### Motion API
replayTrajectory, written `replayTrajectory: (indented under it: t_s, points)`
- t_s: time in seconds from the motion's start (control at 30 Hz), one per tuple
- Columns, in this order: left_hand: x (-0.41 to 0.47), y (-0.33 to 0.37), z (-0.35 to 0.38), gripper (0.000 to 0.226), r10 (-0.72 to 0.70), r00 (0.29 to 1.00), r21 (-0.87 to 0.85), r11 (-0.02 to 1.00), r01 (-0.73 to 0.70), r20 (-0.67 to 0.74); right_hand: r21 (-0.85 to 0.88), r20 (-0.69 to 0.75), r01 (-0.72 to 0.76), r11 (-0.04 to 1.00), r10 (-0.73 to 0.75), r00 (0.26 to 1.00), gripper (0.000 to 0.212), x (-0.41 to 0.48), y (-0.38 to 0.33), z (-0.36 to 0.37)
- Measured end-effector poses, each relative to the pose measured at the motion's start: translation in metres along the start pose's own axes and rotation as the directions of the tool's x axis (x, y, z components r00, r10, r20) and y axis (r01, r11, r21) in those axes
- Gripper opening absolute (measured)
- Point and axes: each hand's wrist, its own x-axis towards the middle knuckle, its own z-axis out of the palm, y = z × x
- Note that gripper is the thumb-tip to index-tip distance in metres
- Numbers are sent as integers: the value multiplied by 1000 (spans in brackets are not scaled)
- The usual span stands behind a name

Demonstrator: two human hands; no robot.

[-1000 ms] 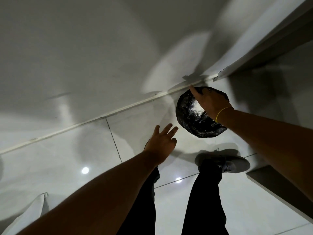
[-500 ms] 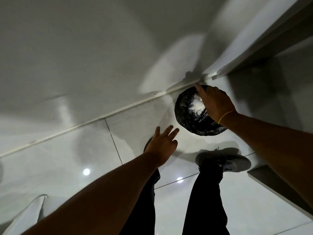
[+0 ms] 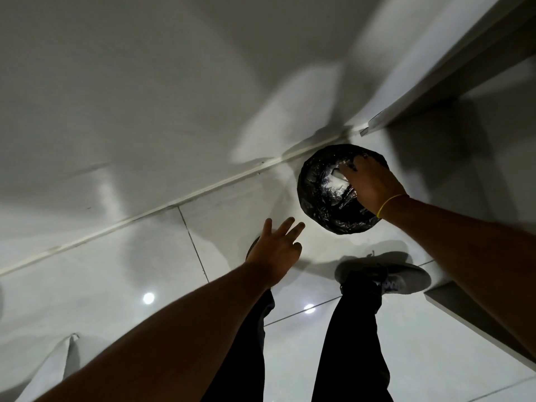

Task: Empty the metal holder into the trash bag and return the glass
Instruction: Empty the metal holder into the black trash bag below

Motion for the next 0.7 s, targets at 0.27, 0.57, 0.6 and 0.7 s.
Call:
replayTrajectory:
  t_s: [0.27,0.57,0.6,0.7]
  points:
    - [1,-3,1,28,4,1000,15,1000,-5,15,38,-33,27,999,-26,999,108,3,-1,10]
    - [4,2,7,31,9,1000,24,1000,-10,27,-21,-72,88,996,-89,993,108,8,1,18]
    - [4,3,7,31,11,1000,23,1000,-11,27,-12,-58,85,996,-86,995,102,10,2,18]
    - [4,2,8,31,16,1000,16,1000,-17,23,-5,-41,61,998,-61,997,89,10,3,15]
